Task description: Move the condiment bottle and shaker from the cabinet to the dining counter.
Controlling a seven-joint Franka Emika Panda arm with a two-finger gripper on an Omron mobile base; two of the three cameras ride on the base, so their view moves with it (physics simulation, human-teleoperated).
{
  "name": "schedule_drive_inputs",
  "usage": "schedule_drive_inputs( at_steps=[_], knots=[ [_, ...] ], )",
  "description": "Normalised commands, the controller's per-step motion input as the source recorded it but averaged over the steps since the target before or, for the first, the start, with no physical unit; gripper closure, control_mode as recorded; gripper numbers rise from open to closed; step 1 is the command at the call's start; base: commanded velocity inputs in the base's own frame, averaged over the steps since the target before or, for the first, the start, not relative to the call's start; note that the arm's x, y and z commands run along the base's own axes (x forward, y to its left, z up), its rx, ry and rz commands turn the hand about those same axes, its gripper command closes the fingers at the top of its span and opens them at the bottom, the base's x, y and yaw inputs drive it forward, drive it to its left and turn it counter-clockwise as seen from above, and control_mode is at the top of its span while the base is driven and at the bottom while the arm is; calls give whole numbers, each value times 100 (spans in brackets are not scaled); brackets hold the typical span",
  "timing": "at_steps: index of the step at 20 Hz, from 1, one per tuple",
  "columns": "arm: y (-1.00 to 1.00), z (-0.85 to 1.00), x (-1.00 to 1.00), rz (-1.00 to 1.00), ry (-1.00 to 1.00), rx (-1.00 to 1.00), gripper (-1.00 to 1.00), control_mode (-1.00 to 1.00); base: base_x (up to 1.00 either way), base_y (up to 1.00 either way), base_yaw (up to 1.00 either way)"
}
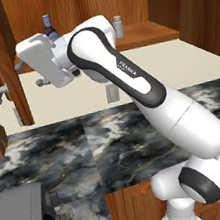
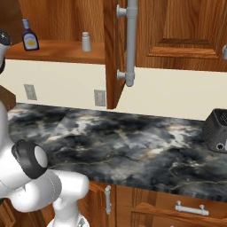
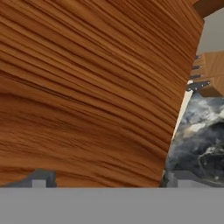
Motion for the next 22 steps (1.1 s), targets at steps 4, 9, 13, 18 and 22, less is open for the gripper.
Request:
schedule_drive_inputs(
  at_steps=[4,9,13,18,22],
  knots=[
    [8,-36,18,0,0,-9,-100,-100,0,0,0],
    [44,-51,3,-4,-6,-1,-100,-100,0,0,0],
    [50,-47,14,-4,-4,0,-100,-100,0,0,0],
    [2,-14,11,0,2,-9,-100,-100,0,0,0],
    [1,-15,0,-3,-2,-14,-100,-100,0,0,0]
  ],
)
